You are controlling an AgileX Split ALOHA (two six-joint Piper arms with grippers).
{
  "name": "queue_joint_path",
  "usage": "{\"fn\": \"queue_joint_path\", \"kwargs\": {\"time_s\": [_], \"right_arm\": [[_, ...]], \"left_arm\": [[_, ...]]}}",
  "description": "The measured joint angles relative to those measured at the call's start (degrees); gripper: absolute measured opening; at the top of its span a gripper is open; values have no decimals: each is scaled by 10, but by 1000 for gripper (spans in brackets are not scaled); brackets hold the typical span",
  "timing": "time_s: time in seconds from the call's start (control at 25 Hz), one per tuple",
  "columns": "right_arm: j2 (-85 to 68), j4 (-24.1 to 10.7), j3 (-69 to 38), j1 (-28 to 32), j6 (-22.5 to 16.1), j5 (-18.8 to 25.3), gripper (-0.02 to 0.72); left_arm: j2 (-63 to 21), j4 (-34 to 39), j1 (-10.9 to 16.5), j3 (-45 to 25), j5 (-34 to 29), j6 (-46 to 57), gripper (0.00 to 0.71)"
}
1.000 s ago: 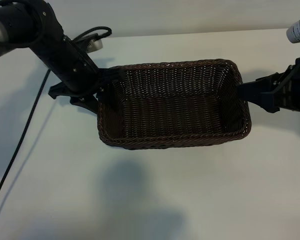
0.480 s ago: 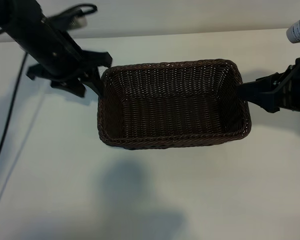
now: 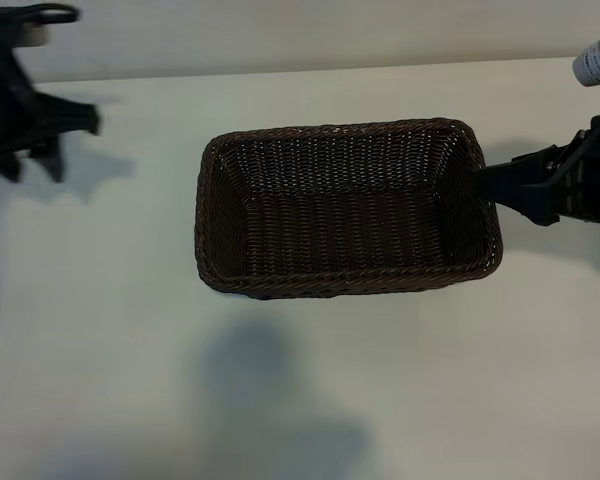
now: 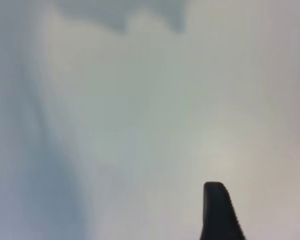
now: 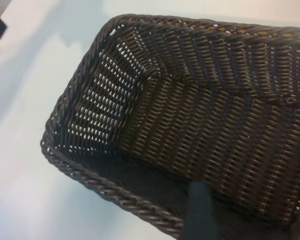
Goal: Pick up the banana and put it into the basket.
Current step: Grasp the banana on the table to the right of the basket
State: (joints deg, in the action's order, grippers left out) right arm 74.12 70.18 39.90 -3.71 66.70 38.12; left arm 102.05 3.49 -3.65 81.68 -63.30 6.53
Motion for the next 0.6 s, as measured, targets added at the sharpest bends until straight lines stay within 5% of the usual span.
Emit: {"fn": "queue_joint_path", "kwargs": {"time_s": [0.2,0.6], "right_arm": [[0,0,0,0,0,0,541],[0,0,0,0,0,0,541]], "left_arm": [[0,69,45,0,-40,2,451],[-34,61,48,1,-40,0,446]]}}
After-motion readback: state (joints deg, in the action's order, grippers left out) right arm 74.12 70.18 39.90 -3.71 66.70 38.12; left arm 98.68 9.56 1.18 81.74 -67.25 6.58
